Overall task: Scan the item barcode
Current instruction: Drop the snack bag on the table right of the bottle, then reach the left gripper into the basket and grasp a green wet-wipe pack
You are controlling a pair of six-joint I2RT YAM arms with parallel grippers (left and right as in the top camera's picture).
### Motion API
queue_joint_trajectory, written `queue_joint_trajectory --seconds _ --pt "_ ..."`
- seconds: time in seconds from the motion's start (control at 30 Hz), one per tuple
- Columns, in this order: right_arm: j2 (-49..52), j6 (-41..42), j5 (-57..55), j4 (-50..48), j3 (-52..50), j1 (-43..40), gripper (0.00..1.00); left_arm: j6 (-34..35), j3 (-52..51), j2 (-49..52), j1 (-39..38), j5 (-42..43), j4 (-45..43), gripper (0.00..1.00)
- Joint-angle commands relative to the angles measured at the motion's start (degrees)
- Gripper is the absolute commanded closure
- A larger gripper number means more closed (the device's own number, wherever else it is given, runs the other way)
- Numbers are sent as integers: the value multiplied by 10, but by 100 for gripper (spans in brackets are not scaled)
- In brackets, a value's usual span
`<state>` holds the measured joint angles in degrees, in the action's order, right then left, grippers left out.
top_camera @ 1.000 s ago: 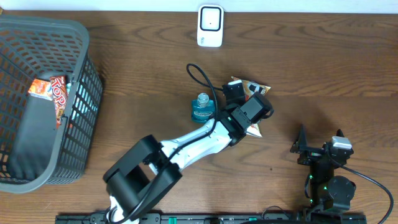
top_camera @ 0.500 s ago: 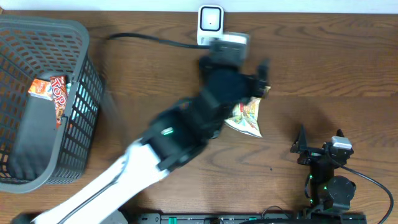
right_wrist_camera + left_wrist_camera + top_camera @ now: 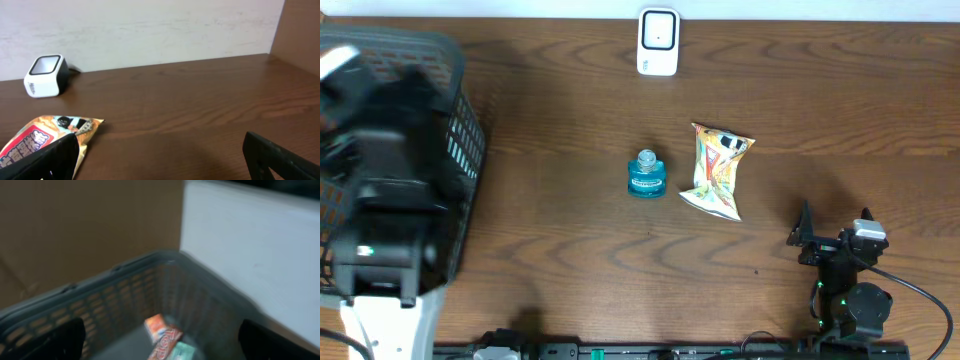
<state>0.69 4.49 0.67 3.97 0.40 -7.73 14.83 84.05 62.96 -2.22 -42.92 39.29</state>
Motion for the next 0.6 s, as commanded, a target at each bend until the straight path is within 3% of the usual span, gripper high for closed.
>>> queue_joint_trajectory --seconds 0.0,0.17,0.57 --pt "-3 2 3 2 -1 -3 1 7 -5 35 128 205 32 2" --pt "-3 2 3 2 -1 -3 1 9 -5 128 254 382 74 2" --pt "-3 2 3 2 -1 -3 1 6 -6 358 279 385 82 2"
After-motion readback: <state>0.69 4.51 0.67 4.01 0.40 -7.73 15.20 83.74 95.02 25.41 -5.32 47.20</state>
